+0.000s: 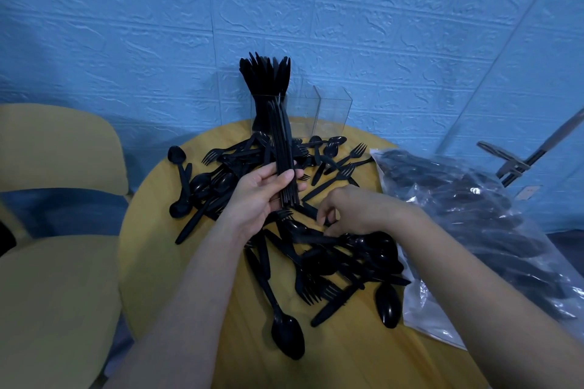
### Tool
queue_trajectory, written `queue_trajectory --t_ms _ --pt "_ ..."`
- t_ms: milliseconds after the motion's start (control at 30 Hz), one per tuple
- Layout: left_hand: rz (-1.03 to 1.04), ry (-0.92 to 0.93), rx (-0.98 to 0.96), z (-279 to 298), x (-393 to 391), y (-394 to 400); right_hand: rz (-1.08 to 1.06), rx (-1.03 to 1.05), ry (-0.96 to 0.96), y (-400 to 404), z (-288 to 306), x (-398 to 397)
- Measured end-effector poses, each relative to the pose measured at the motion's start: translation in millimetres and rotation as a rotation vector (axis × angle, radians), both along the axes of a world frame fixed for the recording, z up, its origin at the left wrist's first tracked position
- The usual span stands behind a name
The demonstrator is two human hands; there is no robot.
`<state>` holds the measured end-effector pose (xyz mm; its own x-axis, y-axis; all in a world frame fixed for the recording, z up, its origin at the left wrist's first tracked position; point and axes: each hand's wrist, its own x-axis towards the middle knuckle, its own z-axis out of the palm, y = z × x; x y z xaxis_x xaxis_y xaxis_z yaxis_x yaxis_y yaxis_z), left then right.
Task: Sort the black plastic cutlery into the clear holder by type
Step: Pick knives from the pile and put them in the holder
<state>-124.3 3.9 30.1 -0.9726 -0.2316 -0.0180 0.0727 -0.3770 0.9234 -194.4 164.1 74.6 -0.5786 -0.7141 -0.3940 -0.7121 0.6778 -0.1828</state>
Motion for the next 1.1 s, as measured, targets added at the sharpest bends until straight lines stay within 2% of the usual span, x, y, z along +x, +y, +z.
queue_trajectory --t_ms 267,333,467,633,700,833,1000,1100 --pt "0.0 0.003 0.014 2 1 0 -0.038 -0.02 -0.07 -5 -5 0" --pt "0.005 0.0 0.024 2 1 0 -0.115 -0.129 -0.074 -2 2 -5" --pt "0.005 -0.005 0.023 2 1 0 -0.293 -0.478 -0.176 9 19 -15" --pt "0.015 0.009 0.027 2 2 -1 -0.375 -0.848 -0.282 9 29 -12" --pt "0.023 0.013 0.044 3 2 -1 -0.382 -0.923 -0.3 3 30 -11" --pt "0.041 0.028 0.084 4 2 -4 -0.371 -0.889 -0.356 -14 20 -10" --pt "0.066 0.033 0.165 5 1 -7 -0.322 -0.658 -0.354 -30 1 -10" --pt "0.048 0.039 0.168 5 1 -6 -0.249 -0.512 -0.225 -27 2 -13"
